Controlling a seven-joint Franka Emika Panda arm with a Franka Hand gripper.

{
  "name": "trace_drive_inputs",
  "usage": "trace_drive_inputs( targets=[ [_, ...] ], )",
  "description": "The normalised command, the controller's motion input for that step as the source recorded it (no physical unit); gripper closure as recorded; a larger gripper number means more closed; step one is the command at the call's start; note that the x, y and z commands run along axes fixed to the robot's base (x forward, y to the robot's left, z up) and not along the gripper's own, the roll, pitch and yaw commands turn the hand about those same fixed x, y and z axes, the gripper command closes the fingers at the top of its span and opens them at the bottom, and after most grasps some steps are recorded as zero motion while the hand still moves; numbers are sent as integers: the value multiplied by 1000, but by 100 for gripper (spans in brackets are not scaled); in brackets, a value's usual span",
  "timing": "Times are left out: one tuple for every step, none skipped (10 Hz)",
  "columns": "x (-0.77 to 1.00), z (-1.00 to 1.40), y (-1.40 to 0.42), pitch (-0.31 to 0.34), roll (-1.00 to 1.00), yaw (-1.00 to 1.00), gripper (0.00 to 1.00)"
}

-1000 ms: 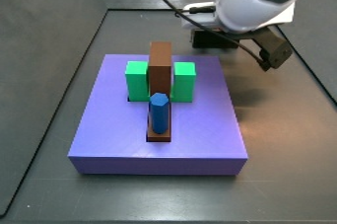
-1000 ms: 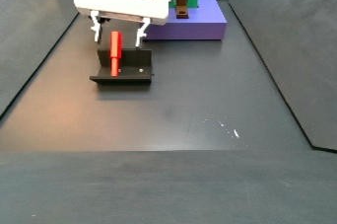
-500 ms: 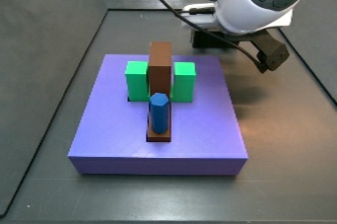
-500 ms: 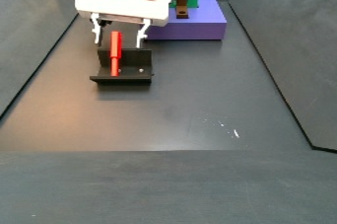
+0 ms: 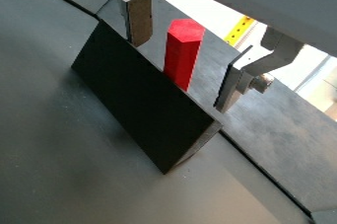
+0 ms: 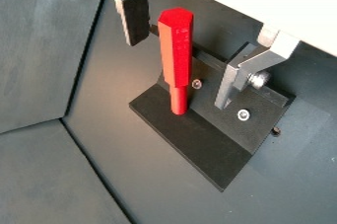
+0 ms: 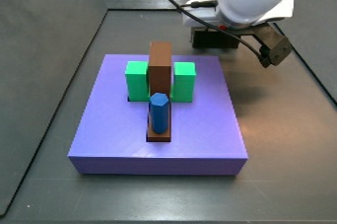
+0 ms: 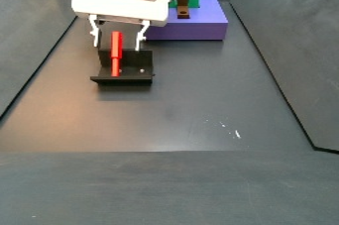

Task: Pick up the red object. Move up. Place the red object on the fixture. Regrasp the red object. Move to above the board. Insert the red object.
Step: Regrasp the red object.

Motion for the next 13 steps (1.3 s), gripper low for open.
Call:
trace_drive_inputs(
  targets=[
    [0,-51,0,0,-11,0,0],
    [0,-57,0,0,-37,0,0],
    [0,0,0,0,0,0,0],
    [0,0,0,0,0,0,100],
    [0,0,0,0,0,0,100],
    [0,0,0,0,0,0,100],
    [0,0,0,0,0,0,100],
    [0,0,0,0,0,0,100],
    [0,0,0,0,0,0,100],
    [0,0,0,0,0,0,100],
    [0,0,0,0,0,0,100],
    [0,0,0,0,0,0,100],
    [0,0,0,0,0,0,100]
  ],
)
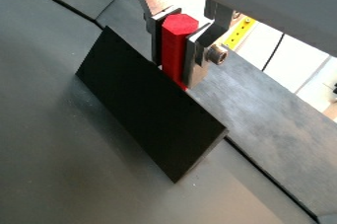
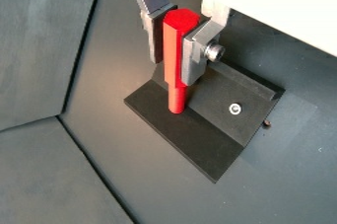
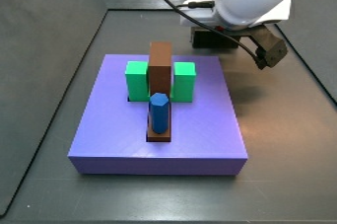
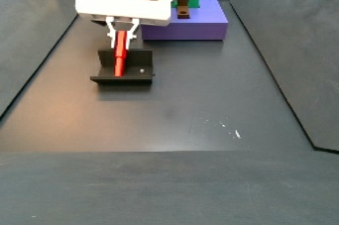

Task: Pick up the red object. Move up. Place the red object on the fixture. Regrasp the red object. Move to above the board. Insert the red object.
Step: Regrasp the red object, then move to above the board.

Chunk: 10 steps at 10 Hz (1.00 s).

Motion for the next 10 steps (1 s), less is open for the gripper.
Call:
trace_drive_inputs(
  targets=[
    [0,0,0,0,0,0,100],
    [0,0,0,0,0,0,100],
    [0,0,0,0,0,0,100],
    [0,0,0,0,0,0,100],
    [0,0,0,0,0,0,100],
    [0,0,0,0,0,0,100],
    [0,1400,0,0,0,0,100],
    [14,1400,-1,-4,-39,-23,100],
    [-1,1400,5,4,-86,-38,100],
    [8,1400,11,9,-42,-22,100]
  ],
)
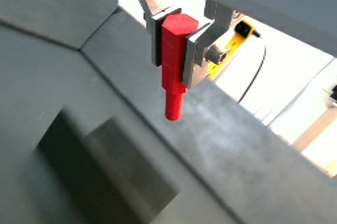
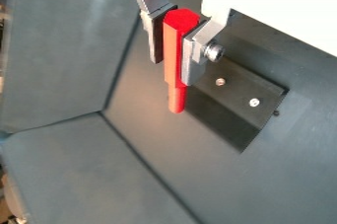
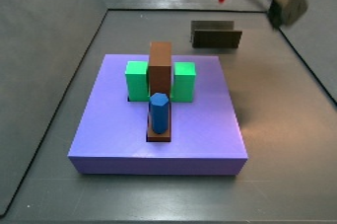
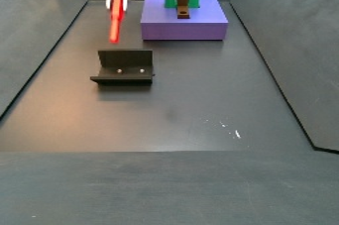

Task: Pick up the red object. Move up. Place the red object on the fixture. Regrasp the red object. Move to above the board. Insert the red object.
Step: Move to above the board.

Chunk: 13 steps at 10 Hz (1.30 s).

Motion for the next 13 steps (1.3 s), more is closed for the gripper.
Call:
trace_drive_inputs(
  targets=[
    [18,1400,1,34,-28,-23,100],
    [4,1400,-5,46,-15,-14,100],
    [5,1400,-2,46,-7,-2,100],
    [16,860,-4,56,-7,6,100],
    [28,497,-10,70,9,15,100],
    [45,201,-11,88,11,28,100],
    [-957,277,-1400,187,-1000,-68,100],
    [-968,265,-1400,186,-1000,-65,100],
    [-1058,287,-1400,165,-1000,-40,100],
    [-1064,274,-1400,168,-1000,-35,100],
    [-1052,285,-1400,170,-1000,-18,100],
    [-1068,265,-1400,168,-1000,-7,100],
    [-435,103,-511,157,-1000,5,100]
  ],
)
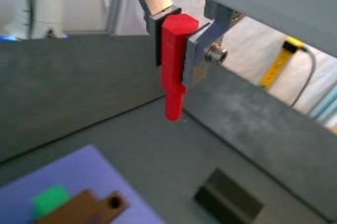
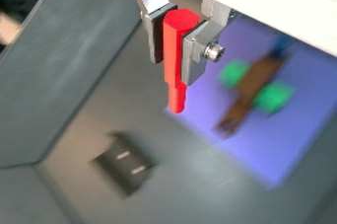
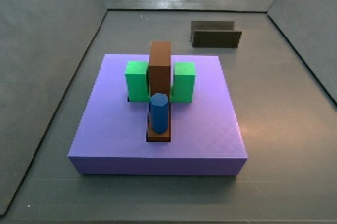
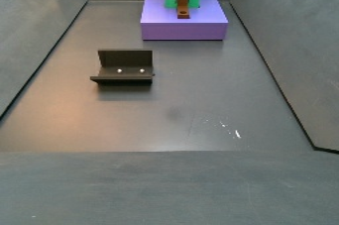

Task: Pick up the red object. Move up. Place the red object on the fixture. Regrasp the red object. Move to above the board. Insert the red object.
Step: Move to above the board, then insert the red object.

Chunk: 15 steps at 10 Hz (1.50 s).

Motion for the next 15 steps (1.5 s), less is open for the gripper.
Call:
trace_drive_inputs(
  targets=[
    [-254,50,-256,152,-1000,15,100],
    [-76,9,-42,141,-1000,18,100],
    [-49,14,15,114,-1000,30,100],
    [-36,-13,58,72,-900,31,100],
    [-40,1,56,43,-738,24,100],
    [-50,-15,32,-2,-442,14,100],
    [-42,-6,21,-17,-330,10,100],
    [0,-29,0,0,0,0,100],
    [140,-129,0,0,0,0,100],
    [191,-174,331,0,-71,-63,100],
    [411,-234,580,57,-121,34,100],
    [320,-249,603,43,-71,200,100],
    [163,-480,334,77,0,131,100],
    [-249,-771,169,21,0,-220,100],
    [-206,-834,0,-99,-141,-446,100]
  ],
)
